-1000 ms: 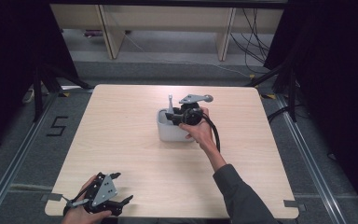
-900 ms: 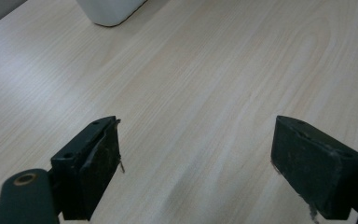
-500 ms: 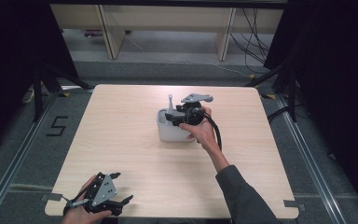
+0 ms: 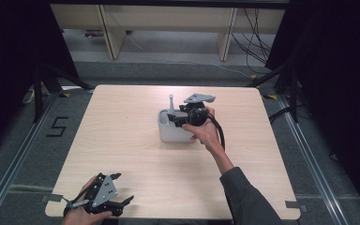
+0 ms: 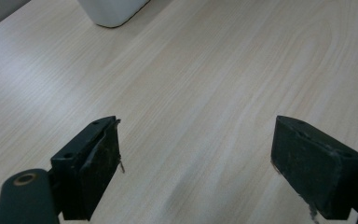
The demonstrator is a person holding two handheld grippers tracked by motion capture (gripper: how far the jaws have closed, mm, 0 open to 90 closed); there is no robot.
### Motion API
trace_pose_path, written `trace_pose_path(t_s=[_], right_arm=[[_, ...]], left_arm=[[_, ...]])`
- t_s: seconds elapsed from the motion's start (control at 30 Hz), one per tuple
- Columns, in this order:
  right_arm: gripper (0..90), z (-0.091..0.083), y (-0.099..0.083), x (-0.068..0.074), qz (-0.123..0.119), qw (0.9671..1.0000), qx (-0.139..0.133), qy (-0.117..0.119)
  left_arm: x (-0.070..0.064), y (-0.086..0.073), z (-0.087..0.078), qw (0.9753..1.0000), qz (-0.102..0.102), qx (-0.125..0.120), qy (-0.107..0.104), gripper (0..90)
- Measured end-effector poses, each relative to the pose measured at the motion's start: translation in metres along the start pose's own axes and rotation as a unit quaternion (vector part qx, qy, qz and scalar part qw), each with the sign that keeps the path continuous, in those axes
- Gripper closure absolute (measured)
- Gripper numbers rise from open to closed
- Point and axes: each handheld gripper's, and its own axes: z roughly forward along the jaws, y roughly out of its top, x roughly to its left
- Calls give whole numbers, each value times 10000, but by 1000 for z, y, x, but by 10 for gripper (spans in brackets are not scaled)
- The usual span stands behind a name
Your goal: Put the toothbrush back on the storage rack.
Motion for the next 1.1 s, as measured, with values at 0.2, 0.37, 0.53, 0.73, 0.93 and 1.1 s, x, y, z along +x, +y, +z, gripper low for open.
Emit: trace_pose_path(t_s=[0.2,0.37,0.53,0.73,0.93,1.1], right_arm=[[333,-4,-1,1,-16,10000,26,-76],[315,-6,-2,-1,-82,9999,-31,-50],[296,-11,-4,-1,-110,9998,-35,-133],[288,-18,-5,0,28,9999,-27,-147],[288,-25,-8,-1,-128,9999,-30,-113],[288,-32,-10,-1,-10,9998,43,-183]], left_arm=[[0,0,0,10000,-43,-51,-12,150],[-1,0,0,10000,-62,-52,-29,150],[0,0,0,10000,-50,-59,-7,150],[0,0,0,10000,-34,-50,-26,150],[-1,0,-1,10000,-7,-42,1,150],[-1,0,0,10000,-32,-55,-29,150]])
